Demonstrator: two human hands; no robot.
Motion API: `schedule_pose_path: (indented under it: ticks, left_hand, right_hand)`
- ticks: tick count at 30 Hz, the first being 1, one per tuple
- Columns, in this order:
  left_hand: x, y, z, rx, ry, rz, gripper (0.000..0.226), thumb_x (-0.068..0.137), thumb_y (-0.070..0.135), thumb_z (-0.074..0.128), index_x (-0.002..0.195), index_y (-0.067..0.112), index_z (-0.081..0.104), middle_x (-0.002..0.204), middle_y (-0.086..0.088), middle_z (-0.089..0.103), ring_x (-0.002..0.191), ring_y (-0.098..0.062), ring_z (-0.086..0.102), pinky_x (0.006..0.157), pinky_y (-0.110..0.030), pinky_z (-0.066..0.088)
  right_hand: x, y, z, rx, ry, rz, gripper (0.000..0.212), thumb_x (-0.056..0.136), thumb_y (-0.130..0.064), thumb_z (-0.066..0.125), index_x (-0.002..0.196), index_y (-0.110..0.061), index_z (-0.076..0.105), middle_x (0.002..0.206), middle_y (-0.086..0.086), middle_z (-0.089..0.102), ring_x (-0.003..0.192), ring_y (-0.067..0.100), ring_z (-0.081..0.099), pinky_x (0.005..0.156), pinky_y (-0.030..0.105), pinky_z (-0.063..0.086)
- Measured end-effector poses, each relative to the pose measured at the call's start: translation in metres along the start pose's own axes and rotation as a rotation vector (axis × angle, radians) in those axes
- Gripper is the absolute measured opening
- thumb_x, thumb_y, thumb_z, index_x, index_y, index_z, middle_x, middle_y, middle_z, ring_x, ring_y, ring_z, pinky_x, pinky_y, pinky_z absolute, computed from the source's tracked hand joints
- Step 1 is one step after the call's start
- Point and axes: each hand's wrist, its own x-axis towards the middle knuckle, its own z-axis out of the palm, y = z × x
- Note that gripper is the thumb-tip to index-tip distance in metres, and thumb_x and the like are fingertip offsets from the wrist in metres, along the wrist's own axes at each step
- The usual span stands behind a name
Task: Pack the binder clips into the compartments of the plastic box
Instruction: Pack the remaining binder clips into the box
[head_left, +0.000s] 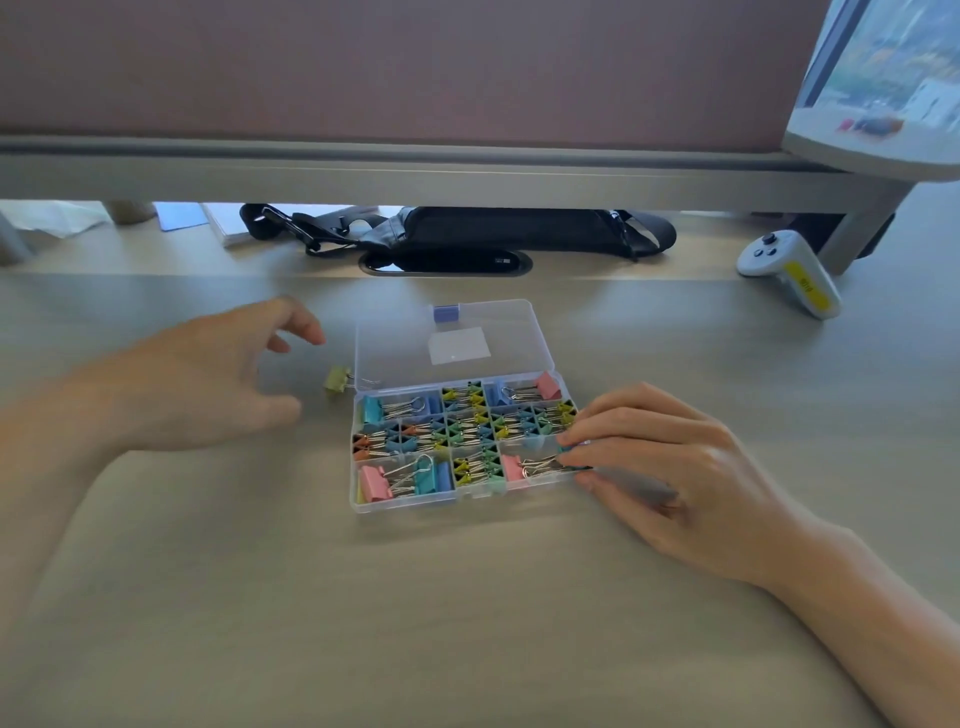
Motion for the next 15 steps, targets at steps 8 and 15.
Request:
schedule_pose_path:
  ticks: [8,15]
  left_hand:
    - [0.008,0.003,0.008,-0.018,0.026,0.076,0.036,0.075,0.02,0.086,0.092,0.038,0.061,0.097,0.016,0.067,0.071,0.005,0.064,0.075,-0.033,0.054]
    - [0.011,0.004,0.015,-0.041,0.065,0.159,0.034,0.081,0.023,0.082,0.093,0.046,0.061,0.096,0.014,0.071,0.072,0.002,0.067,0.074,-0.032,0.055]
  right_hand:
    - [0.001,-0.001,0.0,-0.014,-0.02,0.008,0.015,0.099,-0.014,0.071,0.11,-0.012,0.08,0.119,-0.005,0.072,0.111,0.021,0.064,0.092,0.035,0.055]
    - [0.0,0.001,0.0,-0.016,-0.014,0.027,0.019,0.096,-0.017,0.075,0.115,-0.014,0.079,0.127,-0.004,0.07,0.116,0.021,0.063,0.095,0.036,0.054]
